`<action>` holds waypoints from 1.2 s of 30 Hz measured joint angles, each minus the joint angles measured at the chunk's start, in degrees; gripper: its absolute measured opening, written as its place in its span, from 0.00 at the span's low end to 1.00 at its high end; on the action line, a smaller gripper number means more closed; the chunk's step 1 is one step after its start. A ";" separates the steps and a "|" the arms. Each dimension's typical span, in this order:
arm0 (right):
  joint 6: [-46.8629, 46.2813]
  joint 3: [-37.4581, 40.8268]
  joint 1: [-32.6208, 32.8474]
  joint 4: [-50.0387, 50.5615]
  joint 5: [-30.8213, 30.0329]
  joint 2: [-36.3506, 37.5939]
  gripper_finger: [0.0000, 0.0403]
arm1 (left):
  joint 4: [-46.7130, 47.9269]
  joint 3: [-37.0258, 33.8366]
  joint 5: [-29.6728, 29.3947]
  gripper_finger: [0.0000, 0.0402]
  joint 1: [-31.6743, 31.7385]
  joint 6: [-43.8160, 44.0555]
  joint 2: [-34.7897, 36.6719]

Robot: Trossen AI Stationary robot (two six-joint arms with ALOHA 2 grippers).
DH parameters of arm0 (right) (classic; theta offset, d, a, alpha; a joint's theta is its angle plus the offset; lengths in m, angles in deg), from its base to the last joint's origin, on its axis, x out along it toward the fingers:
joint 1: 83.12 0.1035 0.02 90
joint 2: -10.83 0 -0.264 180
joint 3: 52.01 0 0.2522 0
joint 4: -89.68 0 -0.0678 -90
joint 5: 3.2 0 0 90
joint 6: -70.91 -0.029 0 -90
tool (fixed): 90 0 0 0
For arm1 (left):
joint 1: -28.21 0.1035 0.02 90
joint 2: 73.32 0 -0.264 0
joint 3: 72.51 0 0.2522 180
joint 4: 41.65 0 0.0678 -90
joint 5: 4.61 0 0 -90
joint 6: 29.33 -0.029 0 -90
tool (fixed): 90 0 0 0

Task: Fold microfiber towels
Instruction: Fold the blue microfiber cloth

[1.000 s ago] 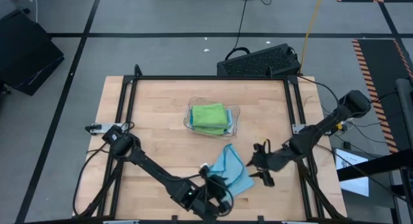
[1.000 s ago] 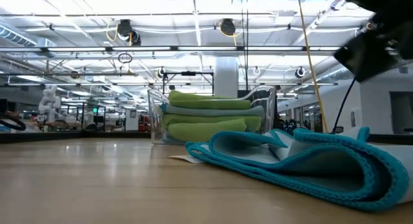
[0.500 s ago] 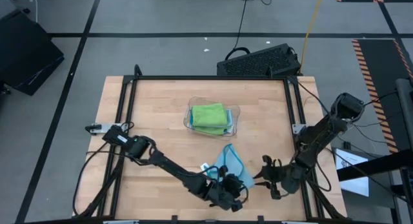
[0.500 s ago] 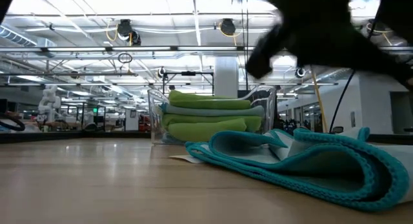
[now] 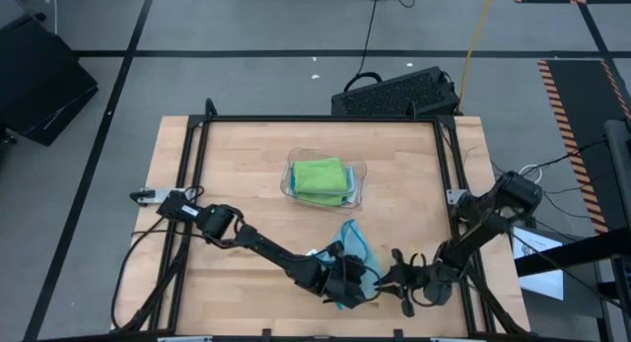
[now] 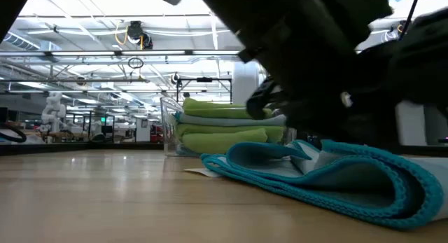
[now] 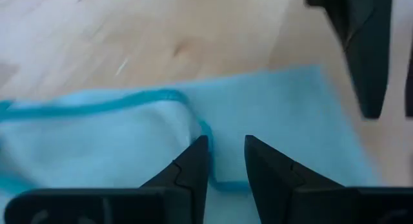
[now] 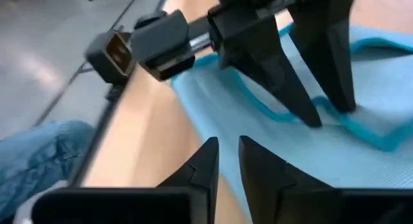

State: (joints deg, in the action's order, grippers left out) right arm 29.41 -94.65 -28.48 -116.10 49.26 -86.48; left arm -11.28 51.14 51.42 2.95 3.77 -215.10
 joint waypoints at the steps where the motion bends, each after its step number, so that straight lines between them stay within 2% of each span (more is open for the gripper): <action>1: 0.11 0.00 -0.28 -0.89 -0.03 -1.17 0.13 | 2.15 0.00 -0.32 0.26 -0.04 0.67 0.19; 6: -1.66 0.01 -1.47 -0.50 0.20 -5.96 0.09 | 14.09 -0.01 -4.29 0.26 -0.67 8.65 2.41; 9: -4.07 -0.09 -1.89 -1.09 0.24 -8.16 0.07 | 17.46 -0.02 -7.96 0.26 -2.13 10.73 4.88; 12: -5.50 -0.15 -2.08 -1.63 0.59 -9.06 0.05 | 26.13 0.02 -11.33 0.26 -3.85 13.59 7.97; 15: -5.59 -0.13 -1.72 -1.33 1.33 -8.92 0.04 | 41.26 0.04 -14.69 0.26 -5.12 25.07 10.72; 17: -5.59 -0.13 -1.43 -1.21 1.71 -8.84 0.03 | 47.68 0.04 -15.46 0.26 -5.83 32.05 11.80; 19: -5.59 -0.13 -1.36 -1.15 1.98 -8.82 0.03 | 46.83 0.04 -15.69 0.26 -6.42 32.48 11.97; 23: -5.59 -0.13 -1.36 -1.00 2.17 -8.82 0.03 | 36.08 0.04 -13.69 0.27 -7.30 20.66 10.80; 27: -5.54 -0.09 -1.43 -0.91 2.50 -8.83 0.03 | 28.18 -0.59 -12.47 0.33 -6.39 14.07 9.54; 29: -5.44 -0.04 -1.43 -1.20 2.56 -8.86 0.03 | 27.53 -0.63 -12.72 0.37 -5.65 11.03 9.18; 36: -5.42 -0.04 -1.32 -1.47 3.28 -8.91 0.03 | 24.52 -0.75 -6.23 0.41 -3.34 3.67 5.61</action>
State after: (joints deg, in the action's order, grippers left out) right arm 23.99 -94.69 -29.80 -117.57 52.54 -95.38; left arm 13.24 50.38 45.20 -0.39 7.44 -209.50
